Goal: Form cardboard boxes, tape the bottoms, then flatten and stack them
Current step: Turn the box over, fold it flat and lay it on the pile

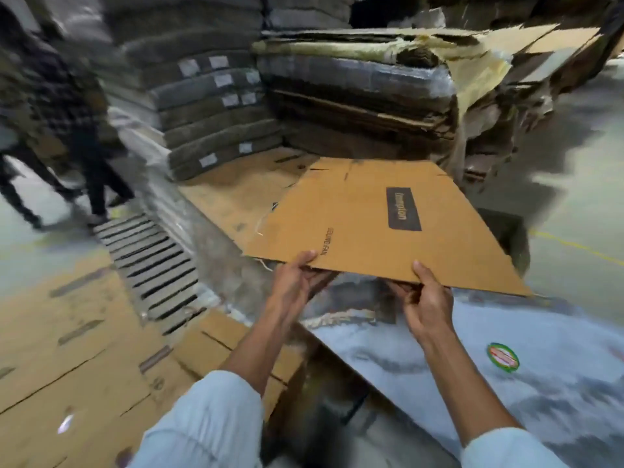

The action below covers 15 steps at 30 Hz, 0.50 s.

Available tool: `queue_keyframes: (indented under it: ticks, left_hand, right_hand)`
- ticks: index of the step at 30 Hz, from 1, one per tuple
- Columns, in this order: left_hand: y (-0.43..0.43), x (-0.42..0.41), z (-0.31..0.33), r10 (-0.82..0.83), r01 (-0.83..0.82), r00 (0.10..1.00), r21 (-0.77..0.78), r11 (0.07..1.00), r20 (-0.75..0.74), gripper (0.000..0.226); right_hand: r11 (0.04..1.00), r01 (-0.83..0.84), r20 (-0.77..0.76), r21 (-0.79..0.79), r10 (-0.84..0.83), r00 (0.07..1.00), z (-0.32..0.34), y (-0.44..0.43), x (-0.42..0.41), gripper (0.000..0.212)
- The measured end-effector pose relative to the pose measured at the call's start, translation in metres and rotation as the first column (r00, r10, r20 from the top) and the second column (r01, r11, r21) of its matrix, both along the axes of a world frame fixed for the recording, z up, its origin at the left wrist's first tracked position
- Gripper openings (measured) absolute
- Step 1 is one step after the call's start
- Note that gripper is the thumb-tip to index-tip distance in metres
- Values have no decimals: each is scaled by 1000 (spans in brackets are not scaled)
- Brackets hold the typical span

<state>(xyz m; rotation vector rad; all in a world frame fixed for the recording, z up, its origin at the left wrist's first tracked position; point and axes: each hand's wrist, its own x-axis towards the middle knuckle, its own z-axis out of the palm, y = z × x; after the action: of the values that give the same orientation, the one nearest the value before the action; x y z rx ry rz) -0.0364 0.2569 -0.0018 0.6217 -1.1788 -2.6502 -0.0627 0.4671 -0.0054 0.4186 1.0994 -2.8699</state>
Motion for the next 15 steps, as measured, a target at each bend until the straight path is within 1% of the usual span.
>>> queue_keyframes:
  ticks: [3,4,6,8,10,13,15]
  left_hand:
    - [-62,62,2,209,-209,978,-47,977,-14,8]
    - [-82,86,3,281,-281,960,-60,958,-8,6]
    - [-121,138,2,427,-426,904,-60,903,-7,11]
    - [-154,190,0,559,-559,829,-49,828,-2,10]
    - [-183,243,-4,670,-669,742,-35,742,10,8]
    - [-217,306,-14,774,-774,633,-14,633,28,10]
    - [-238,339,-22,815,-815,578,-4,579,37,9]
  right_hand:
    - [972,-236,-12,-5,236,972,5,-72,15,13]
    - [950,-311,-14,-1,311,950,4,-98,22,14]
    - [896,-444,-2,1,444,896,0,-153,41,13]
    - [815,-580,11,-1,580,815,-5,-207,67,16]
    - [721,-693,11,30,693,721,-11,-258,97,18]
    - [600,-799,26,38,799,601,-24,-322,138,42]
    - [539,-841,38,47,840,541,-32,-358,164,43]
